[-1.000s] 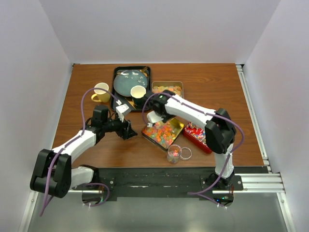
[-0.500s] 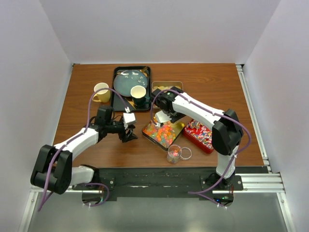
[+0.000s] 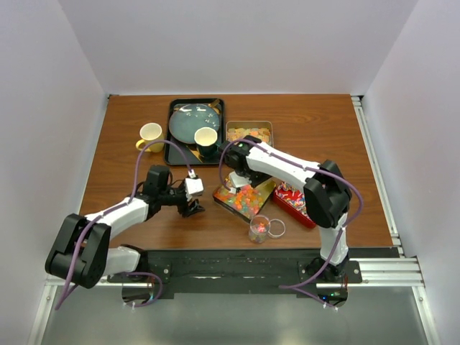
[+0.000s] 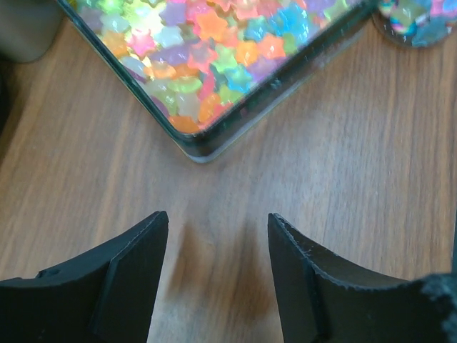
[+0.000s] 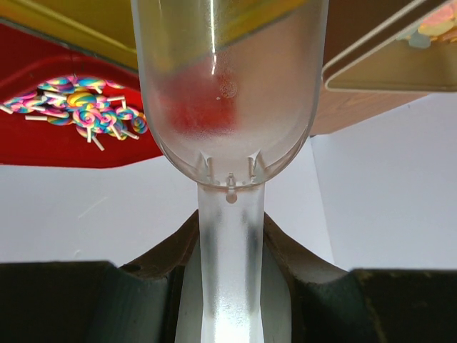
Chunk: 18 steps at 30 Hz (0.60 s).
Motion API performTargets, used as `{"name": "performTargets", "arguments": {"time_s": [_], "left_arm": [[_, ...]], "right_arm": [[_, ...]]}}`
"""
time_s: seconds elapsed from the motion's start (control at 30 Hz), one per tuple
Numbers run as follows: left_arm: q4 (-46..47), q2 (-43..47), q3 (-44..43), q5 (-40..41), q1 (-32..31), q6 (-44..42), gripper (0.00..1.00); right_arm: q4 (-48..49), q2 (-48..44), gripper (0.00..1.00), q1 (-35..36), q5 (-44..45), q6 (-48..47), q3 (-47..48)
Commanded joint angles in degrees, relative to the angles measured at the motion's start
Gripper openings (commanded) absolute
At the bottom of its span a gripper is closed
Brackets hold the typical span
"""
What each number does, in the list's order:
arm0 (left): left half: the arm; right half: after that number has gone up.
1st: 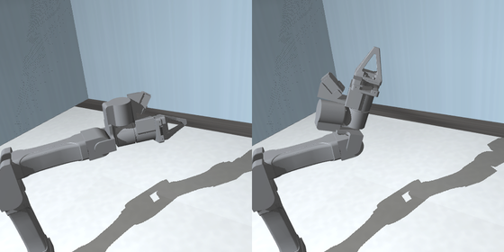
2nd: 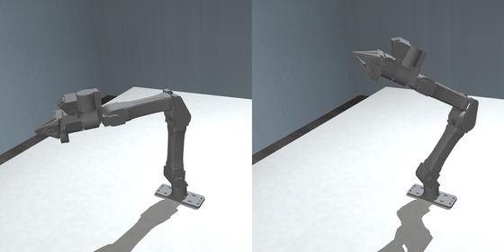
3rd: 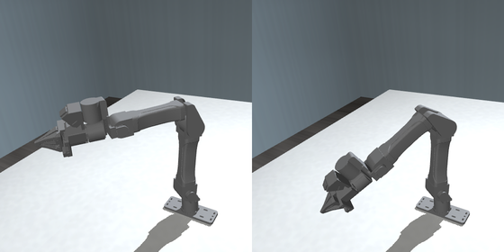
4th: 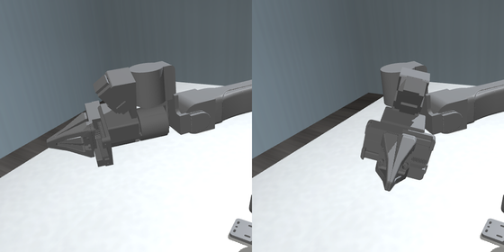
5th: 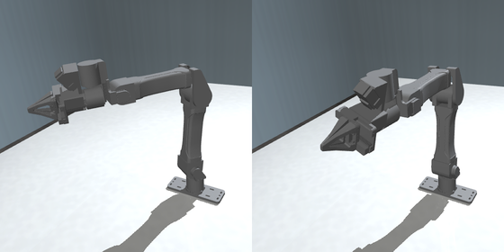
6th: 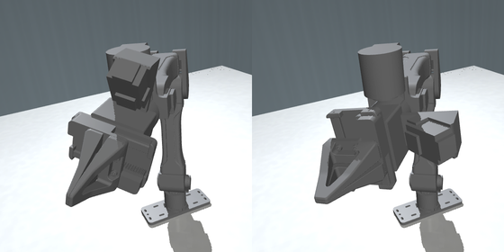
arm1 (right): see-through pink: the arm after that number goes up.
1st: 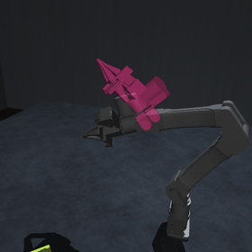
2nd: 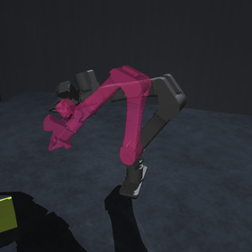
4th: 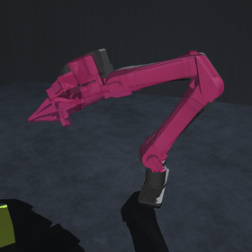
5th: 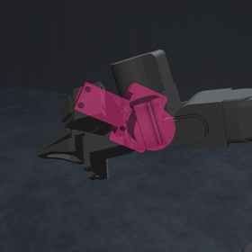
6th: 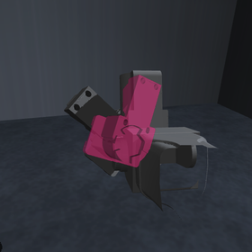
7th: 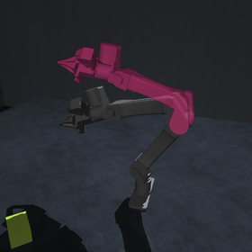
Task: Pack the candies
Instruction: Scoop the fake candies from the storage box.
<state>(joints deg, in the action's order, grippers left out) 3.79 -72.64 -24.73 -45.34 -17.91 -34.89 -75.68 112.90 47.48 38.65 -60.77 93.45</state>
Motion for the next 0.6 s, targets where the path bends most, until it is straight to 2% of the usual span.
{"name": "performTargets", "arguments": {"time_s": [0.0,0.3,0.57], "left_arm": [[6.0,-0.3,1.6,-0.7,-0.1,-4.0,0.63],[6.3,-1.7,0.8,-1.2,0.6,-5.1,0.59],[3.6,-5.0,-2.1,-4.2,1.2,-12.0,0.57]], "right_arm": [[-6.3,1.8,0.0,0.9,3.7,2.7,0.5],[-8.0,4.2,0.0,4.2,-3.0,5.5,3.8],[-6.3,5.6,0.0,6.0,-7.2,6.9,2.6]]}}
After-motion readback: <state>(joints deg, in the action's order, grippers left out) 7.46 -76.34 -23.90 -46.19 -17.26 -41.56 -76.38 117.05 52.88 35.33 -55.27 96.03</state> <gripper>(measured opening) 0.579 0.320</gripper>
